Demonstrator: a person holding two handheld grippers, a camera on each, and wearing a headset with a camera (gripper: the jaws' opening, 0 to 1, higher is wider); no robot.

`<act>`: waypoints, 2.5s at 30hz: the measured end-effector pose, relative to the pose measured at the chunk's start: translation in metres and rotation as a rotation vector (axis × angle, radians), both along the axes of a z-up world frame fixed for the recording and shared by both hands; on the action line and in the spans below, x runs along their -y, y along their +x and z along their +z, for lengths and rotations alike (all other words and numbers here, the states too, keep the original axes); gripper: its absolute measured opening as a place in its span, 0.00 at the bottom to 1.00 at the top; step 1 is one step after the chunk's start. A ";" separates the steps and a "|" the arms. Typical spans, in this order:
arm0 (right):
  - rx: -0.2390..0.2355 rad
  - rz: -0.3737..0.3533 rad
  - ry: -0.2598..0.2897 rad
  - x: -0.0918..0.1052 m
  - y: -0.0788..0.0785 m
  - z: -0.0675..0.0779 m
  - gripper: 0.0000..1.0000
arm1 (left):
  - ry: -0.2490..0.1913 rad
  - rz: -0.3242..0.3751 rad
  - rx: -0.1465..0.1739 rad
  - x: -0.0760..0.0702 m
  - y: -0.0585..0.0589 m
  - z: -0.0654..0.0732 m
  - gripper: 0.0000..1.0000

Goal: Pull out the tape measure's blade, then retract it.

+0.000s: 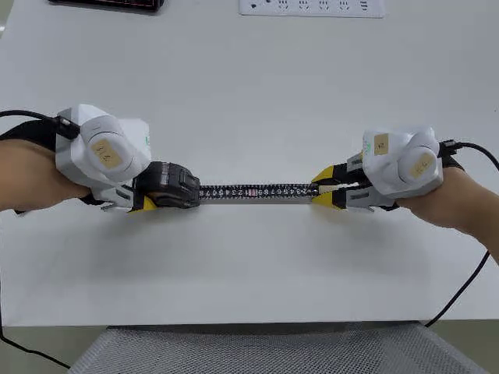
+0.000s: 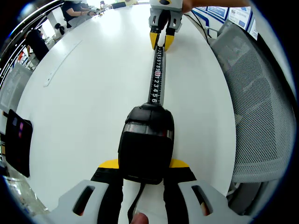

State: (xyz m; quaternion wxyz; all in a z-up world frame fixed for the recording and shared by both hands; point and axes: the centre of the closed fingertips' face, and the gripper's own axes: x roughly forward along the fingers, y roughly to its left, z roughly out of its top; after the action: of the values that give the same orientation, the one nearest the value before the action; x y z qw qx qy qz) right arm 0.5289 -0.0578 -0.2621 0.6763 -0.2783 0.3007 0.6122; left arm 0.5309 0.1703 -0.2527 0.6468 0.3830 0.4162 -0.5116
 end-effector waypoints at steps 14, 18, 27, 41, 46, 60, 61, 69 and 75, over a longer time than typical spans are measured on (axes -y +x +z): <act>0.000 -0.006 -0.021 0.013 0.001 0.000 0.09 | -0.001 0.001 0.002 -0.001 0.000 0.000 0.28; -0.001 -0.011 -0.032 0.020 0.001 0.001 0.09 | -0.001 0.000 0.000 -0.001 0.000 0.000 0.28; -0.001 -0.020 -0.044 0.030 0.001 0.001 0.09 | 0.001 -0.001 0.001 -0.001 0.000 0.000 0.28; -0.007 -0.026 -0.064 0.046 -0.003 -0.002 0.09 | 0.000 -0.002 -0.001 0.000 0.001 -0.001 0.28; -0.011 -0.037 -0.068 0.051 -0.001 -0.001 0.09 | 0.001 -0.002 -0.001 0.000 0.001 -0.001 0.28; -0.025 -0.041 -0.083 0.053 -0.001 -0.003 0.09 | -0.004 -0.001 0.005 0.001 0.001 0.000 0.28; -0.026 -0.041 -0.085 0.053 -0.001 -0.003 0.10 | -0.004 -0.001 0.006 0.001 0.001 0.000 0.28; -0.035 -0.039 -0.093 0.053 -0.001 -0.003 0.10 | -0.007 0.000 0.013 0.001 0.002 0.000 0.29; -0.041 -0.039 -0.103 0.054 0.000 -0.004 0.11 | -0.016 0.010 0.015 0.002 0.002 0.000 0.29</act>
State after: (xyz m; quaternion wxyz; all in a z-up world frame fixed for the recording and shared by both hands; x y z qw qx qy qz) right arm 0.5287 -0.1114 -0.2657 0.6667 -0.2943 0.3510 0.5879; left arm 0.5330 0.1686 -0.2522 0.6556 0.3795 0.4094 -0.5085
